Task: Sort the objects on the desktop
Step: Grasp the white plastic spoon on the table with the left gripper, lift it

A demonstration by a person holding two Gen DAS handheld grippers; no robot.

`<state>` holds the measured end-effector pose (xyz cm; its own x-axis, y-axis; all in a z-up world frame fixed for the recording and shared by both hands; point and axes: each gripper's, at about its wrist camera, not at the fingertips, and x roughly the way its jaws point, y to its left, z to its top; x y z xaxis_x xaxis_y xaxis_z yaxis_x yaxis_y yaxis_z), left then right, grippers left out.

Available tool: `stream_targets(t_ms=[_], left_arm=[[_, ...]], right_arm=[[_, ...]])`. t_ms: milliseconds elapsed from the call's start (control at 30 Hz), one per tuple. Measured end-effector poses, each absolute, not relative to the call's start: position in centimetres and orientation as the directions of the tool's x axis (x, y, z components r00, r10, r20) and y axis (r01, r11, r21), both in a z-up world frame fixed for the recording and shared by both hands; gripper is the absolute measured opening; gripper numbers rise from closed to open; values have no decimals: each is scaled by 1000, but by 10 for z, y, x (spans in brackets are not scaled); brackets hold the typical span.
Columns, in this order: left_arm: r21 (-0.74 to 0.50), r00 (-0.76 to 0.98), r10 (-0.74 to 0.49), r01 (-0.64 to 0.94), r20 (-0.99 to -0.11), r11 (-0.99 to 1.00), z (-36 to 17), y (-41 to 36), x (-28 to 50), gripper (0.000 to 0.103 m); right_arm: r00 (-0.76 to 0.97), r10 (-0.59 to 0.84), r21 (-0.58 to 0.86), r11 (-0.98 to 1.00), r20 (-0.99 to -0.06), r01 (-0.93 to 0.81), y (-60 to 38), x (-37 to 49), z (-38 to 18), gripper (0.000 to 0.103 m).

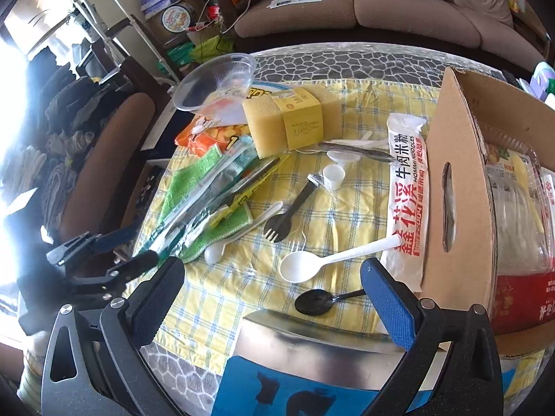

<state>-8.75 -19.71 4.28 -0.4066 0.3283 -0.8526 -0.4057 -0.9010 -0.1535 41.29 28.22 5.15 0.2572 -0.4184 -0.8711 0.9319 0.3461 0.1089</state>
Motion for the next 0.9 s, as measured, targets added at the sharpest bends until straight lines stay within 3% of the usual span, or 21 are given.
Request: stream_targets(t_ms=[133, 333, 533, 900], left_arm=[[-111, -401, 330, -480, -855, -870, 29, -152, -98, 34], [-38, -383, 284, -536, -879, -843, 2, -97, -124, 34], [-165, -248, 438, -683, -864, -712, -4, -65, -126, 34], [-120, -155, 393, -798, -906, -591, -32, -21, -115, 36]], right_arm=[[286, -436, 132, 348, -853, 928, 275, 408, 64, 103], [314, -442, 155, 359, -840, 920, 269, 398, 83, 101], [322, -436, 173, 346, -841, 922, 268, 378, 90, 101], [314, -451, 182, 312, -835, 933, 270, 350, 102, 101]])
